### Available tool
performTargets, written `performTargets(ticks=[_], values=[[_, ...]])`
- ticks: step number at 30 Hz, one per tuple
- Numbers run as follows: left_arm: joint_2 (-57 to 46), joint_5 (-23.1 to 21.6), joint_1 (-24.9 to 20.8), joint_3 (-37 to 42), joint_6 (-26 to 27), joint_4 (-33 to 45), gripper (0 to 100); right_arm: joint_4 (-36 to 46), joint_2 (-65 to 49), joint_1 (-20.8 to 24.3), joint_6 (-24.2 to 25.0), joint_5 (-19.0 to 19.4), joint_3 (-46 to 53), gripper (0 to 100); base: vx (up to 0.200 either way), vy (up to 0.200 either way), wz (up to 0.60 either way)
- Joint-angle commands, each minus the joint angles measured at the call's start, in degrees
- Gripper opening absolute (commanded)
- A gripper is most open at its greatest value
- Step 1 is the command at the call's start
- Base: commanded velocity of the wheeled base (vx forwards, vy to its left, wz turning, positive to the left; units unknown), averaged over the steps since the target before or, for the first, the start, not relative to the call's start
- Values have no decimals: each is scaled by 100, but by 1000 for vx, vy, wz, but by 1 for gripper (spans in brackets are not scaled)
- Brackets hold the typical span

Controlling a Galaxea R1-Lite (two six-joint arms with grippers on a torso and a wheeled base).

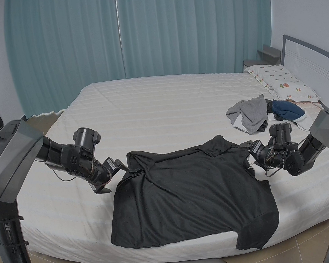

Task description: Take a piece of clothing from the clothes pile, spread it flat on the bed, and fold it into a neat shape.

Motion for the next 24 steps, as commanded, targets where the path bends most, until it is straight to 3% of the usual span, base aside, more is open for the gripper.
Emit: performTargets(ticks=[1, 4, 8, 14, 19, 24], values=[[-665, 53, 12, 1059, -158, -564, 100, -637, -312, -61, 7, 159, 945, 100, 0, 0, 0], [-744, 44, -14, 1700, -589, -1320, 100, -1130, -321, -131, -98, 291, 1367, 100, 0, 0, 0], [-718, 36, -94, 2544, -703, -2242, 100, -1525, -330, -131, -116, 757, 1850, 100, 0, 0, 0], [-788, 62, -102, 3265, -1011, -3710, 100, -1525, -497, -70, -327, 845, 1938, 100, 0, 0, 0], [-761, -26, -85, 3678, -1160, -3877, 100, -1551, -523, 185, -380, 819, 2070, 100, 0, 0, 0], [-770, -96, 12, 3757, -1169, -3921, 100, -1560, -541, 176, -564, 810, 2105, 100, 0, -200, 0]])
